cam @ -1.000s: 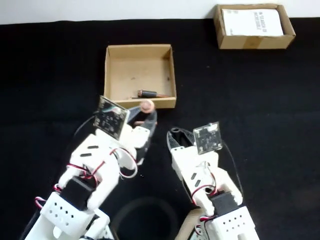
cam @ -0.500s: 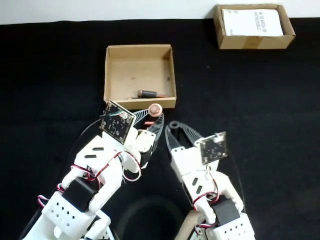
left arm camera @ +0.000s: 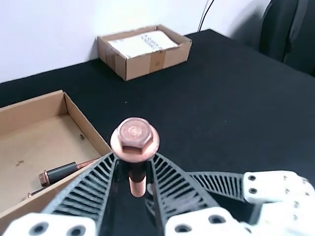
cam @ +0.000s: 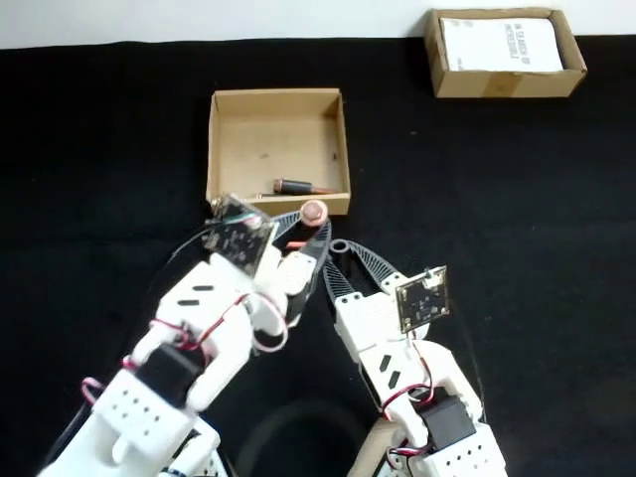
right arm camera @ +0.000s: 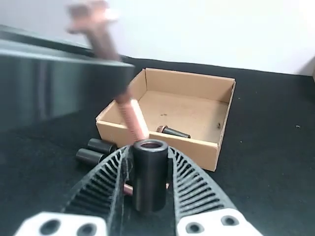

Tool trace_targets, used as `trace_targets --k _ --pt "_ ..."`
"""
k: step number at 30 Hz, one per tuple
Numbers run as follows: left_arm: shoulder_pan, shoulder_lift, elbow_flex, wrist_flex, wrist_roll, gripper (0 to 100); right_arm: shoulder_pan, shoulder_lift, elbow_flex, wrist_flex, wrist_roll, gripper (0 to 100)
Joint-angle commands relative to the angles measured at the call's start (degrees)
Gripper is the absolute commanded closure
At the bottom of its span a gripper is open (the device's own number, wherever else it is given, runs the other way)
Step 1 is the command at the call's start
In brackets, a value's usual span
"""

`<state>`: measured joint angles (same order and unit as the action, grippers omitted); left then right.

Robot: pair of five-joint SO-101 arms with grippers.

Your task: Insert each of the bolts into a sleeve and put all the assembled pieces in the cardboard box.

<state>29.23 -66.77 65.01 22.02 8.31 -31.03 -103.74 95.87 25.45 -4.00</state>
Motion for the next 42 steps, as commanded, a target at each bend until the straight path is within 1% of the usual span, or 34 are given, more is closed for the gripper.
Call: trace_targets --k 1,4,6,11,16,30,36,42 --pt "-0.9 8.0 -8.0 -3.5 0.4 99 -0.4 -1.1 7.7 -1.4 0.0 99.2" --pt "-0.9 13.4 -14.2 -2.9 4.7 99 -0.4 -1.1 7.7 -1.4 0.0 99.2" --pt "-0.7 14.5 -16.7 0.2 6.3 99 -0.3 -1.1 7.7 -1.4 0.0 99.2" --pt "1.6 14.3 -19.1 10.2 6.1 99 -0.3 -1.1 7.7 -1.4 0.0 99.2" --pt "1.9 11.4 -21.1 15.6 6.2 99 -0.3 -1.1 7.7 -1.4 0.0 99.2" --pt "2.0 10.9 -20.2 15.8 6.3 99 -0.3 -1.1 7.7 -1.5 0.2 99.2" --pt "5.2 10.9 -20.3 15.9 6.4 99 -0.4 -1.1 7.7 -1.5 0.3 99.2" --pt "5.3 10.9 -20.0 15.9 6.4 99 -0.5 -1.1 7.7 -1.5 0.3 99.2"
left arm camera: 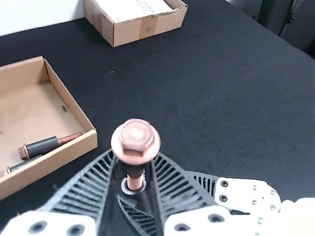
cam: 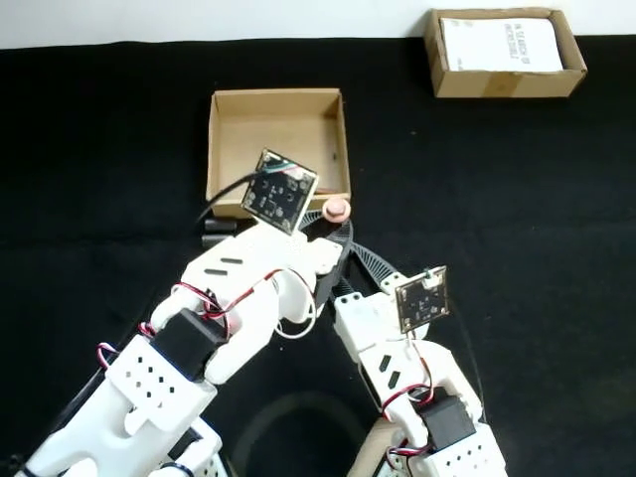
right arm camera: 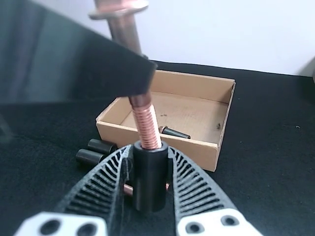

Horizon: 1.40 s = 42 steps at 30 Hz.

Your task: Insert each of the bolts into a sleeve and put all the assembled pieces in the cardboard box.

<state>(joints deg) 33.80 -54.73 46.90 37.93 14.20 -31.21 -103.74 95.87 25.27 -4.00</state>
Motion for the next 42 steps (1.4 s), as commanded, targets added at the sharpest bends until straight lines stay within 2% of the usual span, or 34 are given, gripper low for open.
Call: trace_targets --k 1,9,20,27,30,36,39,42 --pt "0.7 -1.2 -1.9 0.1 0.5 99 -0.3 -1.1 7.7 -1.3 0.3 99.2" --pt "-0.4 0.2 4.9 0.5 0.4 99 -0.3 -1.1 4.8 -1.3 0.4 99.2" --pt "-2.2 10.2 5.0 -1.8 0.5 99 -0.3 -1.1 2.4 -1.3 0.4 99.2" --pt "-2.9 10.4 4.9 -1.7 0.2 99 0.0 -1.1 2.7 -1.3 0.4 99.2" --pt "-4.8 7.3 3.9 3.7 0.4 95 1.1 -1.1 2.4 -1.2 0.4 99.2" --pt "-4.4 0.3 -0.4 23.0 0.5 74 5.1 -0.7 2.9 -0.9 0.4 99.2" --pt "-3.9 -2.1 -3.2 31.5 0.3 75 6.9 -0.7 2.8 -0.9 0.3 99.2" --pt "-3.9 -5.4 -7.2 39.1 0.2 81 9.0 -0.6 2.3 -0.9 0.0 99.2"
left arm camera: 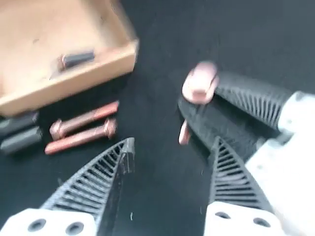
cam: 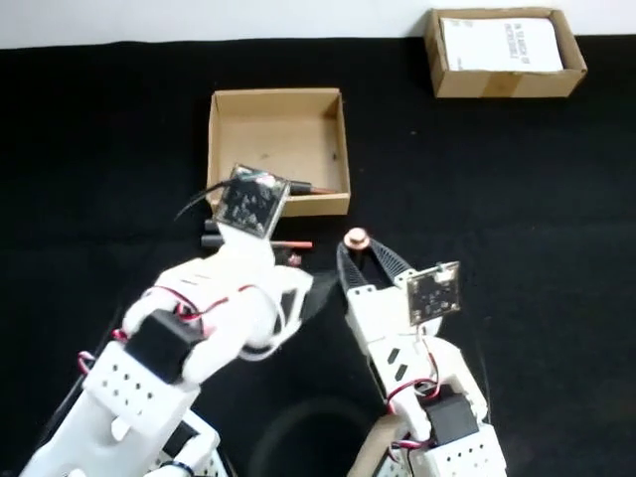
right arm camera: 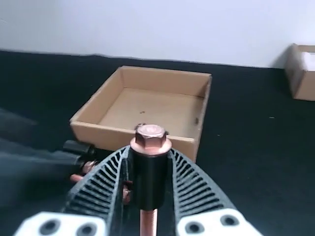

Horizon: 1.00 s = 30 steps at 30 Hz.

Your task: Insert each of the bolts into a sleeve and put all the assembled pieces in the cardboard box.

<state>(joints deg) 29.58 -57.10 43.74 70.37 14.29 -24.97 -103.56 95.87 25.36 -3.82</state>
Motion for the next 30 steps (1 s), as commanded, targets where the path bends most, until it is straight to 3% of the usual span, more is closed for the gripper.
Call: trace_targets --k 1,5,9,14,19,25,30 --pt "0.3 -4.4 -5.4 8.5 0.1 84 3.6 -0.7 1.8 -0.9 -0.2 99.2" --pt "-0.2 -11.7 -9.5 13.0 -0.1 100 7.7 -0.6 -6.8 3.6 -3.4 99.2" --pt "-4.4 -21.2 -9.8 14.2 -0.1 99 8.0 5.8 -19.1 8.7 -4.2 99.2" --pt "-16.1 -32.1 -3.4 13.3 -0.2 99 8.0 26.9 -40.7 12.5 -4.2 99.2" --pt "-29.5 -43.0 8.9 6.3 -0.2 99 7.9 50.4 -64.0 20.8 -3.3 99.2" --pt "-38.6 -46.9 30.5 -12.4 0.3 99 7.4 74.8 -76.3 22.8 10.6 99.2" --pt "-44.5 -46.7 43.2 -24.8 0.4 99 3.7 89.5 -83.0 22.2 27.8 99.2"
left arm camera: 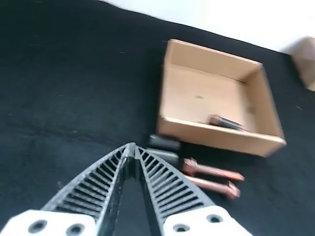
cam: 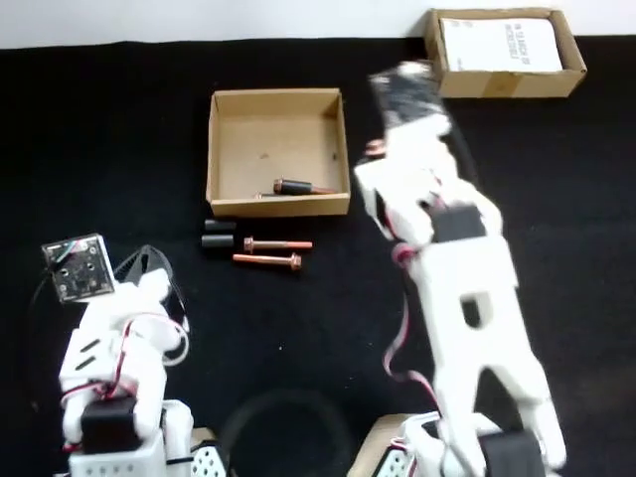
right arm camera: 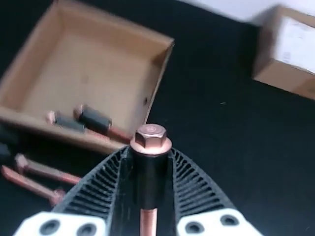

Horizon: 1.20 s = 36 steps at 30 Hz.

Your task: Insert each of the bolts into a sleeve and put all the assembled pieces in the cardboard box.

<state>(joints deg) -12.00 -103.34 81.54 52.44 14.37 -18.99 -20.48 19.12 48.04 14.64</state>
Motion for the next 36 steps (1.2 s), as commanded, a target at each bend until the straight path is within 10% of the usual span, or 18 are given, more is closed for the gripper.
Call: trace_targets --k 1,6,19,30,36 --pt "-3.8 -0.5 7.6 -8.9 0.3 99 -2.7 9.0 -7.3 -1.7 12.4 99.2" --pt "-5.5 -0.3 15.7 -18.7 0.3 99 -3.5 21.6 -11.7 -13.4 24.4 99.2" --pt "-8.2 0.0 15.6 -13.8 0.3 99 -9.2 46.8 -22.6 -30.1 36.0 99.2" --pt "-8.1 -0.1 15.6 -13.9 0.3 93 -13.7 49.3 -22.8 -21.0 38.6 77.0" --pt "-8.1 0.0 15.6 -13.7 0.3 92 -16.7 39.6 -22.5 -17.9 29.2 84.1"
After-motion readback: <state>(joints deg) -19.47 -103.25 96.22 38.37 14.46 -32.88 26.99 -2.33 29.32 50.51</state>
